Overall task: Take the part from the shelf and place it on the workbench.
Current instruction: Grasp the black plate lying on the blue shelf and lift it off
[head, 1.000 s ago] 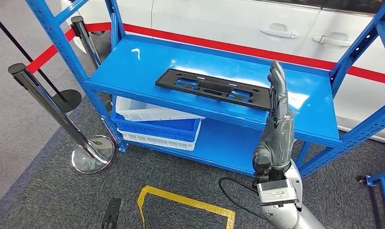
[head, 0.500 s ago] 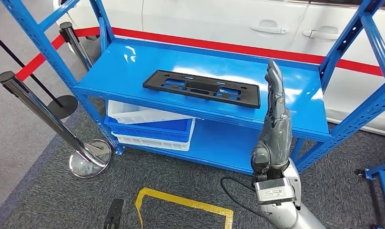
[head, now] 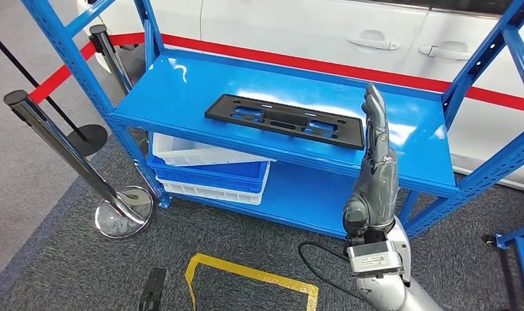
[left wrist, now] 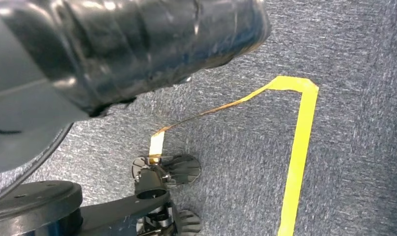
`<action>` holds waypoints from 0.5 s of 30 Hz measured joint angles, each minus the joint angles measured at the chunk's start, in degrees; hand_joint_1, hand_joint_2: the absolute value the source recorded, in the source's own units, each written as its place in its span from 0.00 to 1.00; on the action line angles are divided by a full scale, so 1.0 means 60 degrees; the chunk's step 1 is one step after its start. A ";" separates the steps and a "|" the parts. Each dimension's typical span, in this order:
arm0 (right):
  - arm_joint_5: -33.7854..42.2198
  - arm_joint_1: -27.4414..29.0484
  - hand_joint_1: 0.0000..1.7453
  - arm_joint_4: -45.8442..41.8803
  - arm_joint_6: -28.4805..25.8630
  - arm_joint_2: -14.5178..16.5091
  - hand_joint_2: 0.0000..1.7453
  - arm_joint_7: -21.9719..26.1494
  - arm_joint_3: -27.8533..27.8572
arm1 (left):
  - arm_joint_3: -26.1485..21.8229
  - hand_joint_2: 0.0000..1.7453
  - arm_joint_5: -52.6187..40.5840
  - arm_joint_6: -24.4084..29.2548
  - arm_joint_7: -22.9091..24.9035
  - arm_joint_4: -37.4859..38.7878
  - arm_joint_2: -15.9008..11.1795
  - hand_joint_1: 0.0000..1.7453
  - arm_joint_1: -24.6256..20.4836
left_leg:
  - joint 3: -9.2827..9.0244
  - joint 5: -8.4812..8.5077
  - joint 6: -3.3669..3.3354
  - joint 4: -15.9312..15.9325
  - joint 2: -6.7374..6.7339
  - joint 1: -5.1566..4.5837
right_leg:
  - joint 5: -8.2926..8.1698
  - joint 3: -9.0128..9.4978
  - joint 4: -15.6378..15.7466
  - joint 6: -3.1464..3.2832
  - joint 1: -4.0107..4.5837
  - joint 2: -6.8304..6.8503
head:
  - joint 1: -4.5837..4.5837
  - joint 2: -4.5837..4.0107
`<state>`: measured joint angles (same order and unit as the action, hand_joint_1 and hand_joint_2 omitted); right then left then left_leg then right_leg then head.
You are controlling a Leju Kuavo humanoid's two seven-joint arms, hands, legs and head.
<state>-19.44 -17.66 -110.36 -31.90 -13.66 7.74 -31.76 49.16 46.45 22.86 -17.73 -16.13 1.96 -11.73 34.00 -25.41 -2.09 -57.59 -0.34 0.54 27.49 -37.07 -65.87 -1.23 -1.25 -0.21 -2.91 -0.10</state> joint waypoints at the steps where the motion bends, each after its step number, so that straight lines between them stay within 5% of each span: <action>1: -0.0001 -0.0005 0.00 0.0006 -0.0004 0.0001 0.00 0.0004 0.0000 | 0.0000 0.00 0.0000 0.0000 0.0001 0.0001 -0.0001 0.00 -0.0003 | 0.0024 -0.0041 0.0061 -0.0066 0.0006 -0.0011 | -0.0181 0.0260 0.0545 0.0019 -0.0006 0.0007 | 0.0003 0.0001; 3: -0.0002 -0.0011 0.00 0.0016 -0.0013 0.0006 0.00 0.0011 0.0000 | 0.0000 0.00 -0.0001 -0.0002 -0.0001 0.0003 -0.0003 0.00 -0.0008 | 0.0070 -0.0088 0.0167 -0.0141 0.0012 -0.0044 | -0.0216 0.0461 0.0991 0.0101 0.0018 0.0004 | -0.0008 0.0001; 7: -0.0003 -0.0016 0.00 0.0029 -0.0018 -0.0005 0.00 0.0022 0.0000 | 0.0000 0.00 0.0000 -0.0012 -0.0004 0.0003 -0.0003 0.00 -0.0014 | 0.0220 -0.0278 0.0359 -0.0449 0.0009 0.0006 | -0.0212 0.0512 0.1041 0.0356 0.0037 -0.0018 | -0.0045 0.0001; 11: -0.0002 -0.0010 0.00 0.0054 -0.0015 -0.0001 0.00 0.0025 0.0000 | 0.0000 0.00 0.0009 -0.0023 -0.0006 0.0004 -0.0003 0.00 0.0005 | 0.1413 -0.1086 0.0445 -0.2652 0.0011 0.0025 | -0.0137 0.0591 0.1050 0.0498 0.0069 -0.0016 | -0.0096 0.0003; 13: -0.0002 -0.0001 0.00 0.0070 -0.0013 -0.0001 0.00 0.0025 0.0000 | 0.0000 0.00 0.0014 -0.0026 -0.0006 0.0004 -0.0004 0.00 0.0032 | 0.1562 -0.0800 0.0378 -0.2695 0.0015 0.0011 | -0.0072 0.0669 0.1050 0.0522 0.0110 -0.0048 | -0.0099 0.0003; 15: -0.0002 -0.0002 0.00 0.0077 -0.0013 -0.0001 0.00 0.0025 0.0000 | 0.0000 0.00 0.0015 -0.0026 -0.0011 0.0004 -0.0015 0.00 0.0030 | 0.1072 -0.0092 0.0213 -0.1516 0.0025 -0.0052 | 0.0020 0.0804 0.1056 0.0510 0.0134 -0.0076 | -0.0096 0.0001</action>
<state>-19.45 -17.67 -109.89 -31.98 -13.66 7.89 -31.76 49.16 46.53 22.71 -17.80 -16.11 1.87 -11.55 40.44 -25.96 -0.81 -66.68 -0.19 0.23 27.61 -32.24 -59.53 1.83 -0.45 -0.66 -3.49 -0.10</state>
